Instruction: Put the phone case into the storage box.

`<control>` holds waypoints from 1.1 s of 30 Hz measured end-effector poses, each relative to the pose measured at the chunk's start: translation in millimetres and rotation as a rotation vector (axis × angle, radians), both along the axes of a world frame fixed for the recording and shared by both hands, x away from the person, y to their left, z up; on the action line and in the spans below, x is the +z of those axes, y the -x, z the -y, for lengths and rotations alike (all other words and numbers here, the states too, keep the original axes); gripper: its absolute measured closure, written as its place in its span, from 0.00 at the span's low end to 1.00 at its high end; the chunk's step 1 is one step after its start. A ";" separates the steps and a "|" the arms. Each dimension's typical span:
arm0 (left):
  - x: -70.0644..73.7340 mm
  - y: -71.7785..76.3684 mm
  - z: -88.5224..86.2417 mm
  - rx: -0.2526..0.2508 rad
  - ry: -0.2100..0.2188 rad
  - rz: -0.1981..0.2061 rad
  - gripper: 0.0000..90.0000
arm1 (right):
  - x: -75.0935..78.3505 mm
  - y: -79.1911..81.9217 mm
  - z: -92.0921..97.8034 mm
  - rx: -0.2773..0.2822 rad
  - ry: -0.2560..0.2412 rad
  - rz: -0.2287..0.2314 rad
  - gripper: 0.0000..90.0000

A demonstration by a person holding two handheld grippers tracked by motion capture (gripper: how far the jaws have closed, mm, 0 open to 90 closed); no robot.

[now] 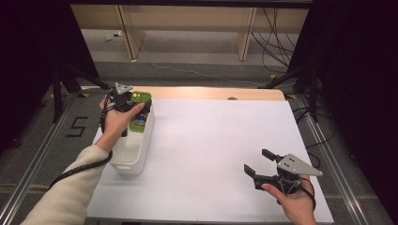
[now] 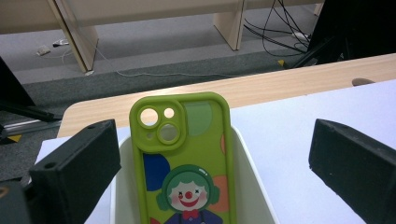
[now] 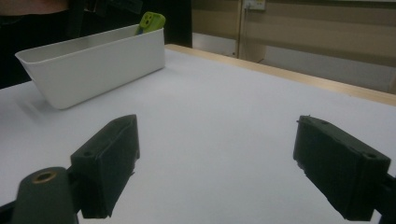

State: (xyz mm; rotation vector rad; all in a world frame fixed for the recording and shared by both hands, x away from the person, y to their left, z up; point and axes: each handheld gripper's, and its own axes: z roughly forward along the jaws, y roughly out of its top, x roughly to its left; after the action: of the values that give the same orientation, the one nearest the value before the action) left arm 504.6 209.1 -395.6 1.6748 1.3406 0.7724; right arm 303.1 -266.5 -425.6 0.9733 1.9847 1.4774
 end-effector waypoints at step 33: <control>9.4 40.4 -10.1 -0.086 0.002 0.058 0.01 | 0.4 0.1 0.3 -0.004 0.002 -0.001 0.17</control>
State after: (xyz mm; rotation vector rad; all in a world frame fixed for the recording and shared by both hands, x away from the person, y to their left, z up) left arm 464.2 219.2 -386.3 1.6843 1.2213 0.7633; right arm 303.0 -266.9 -425.2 0.9765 1.9830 1.4731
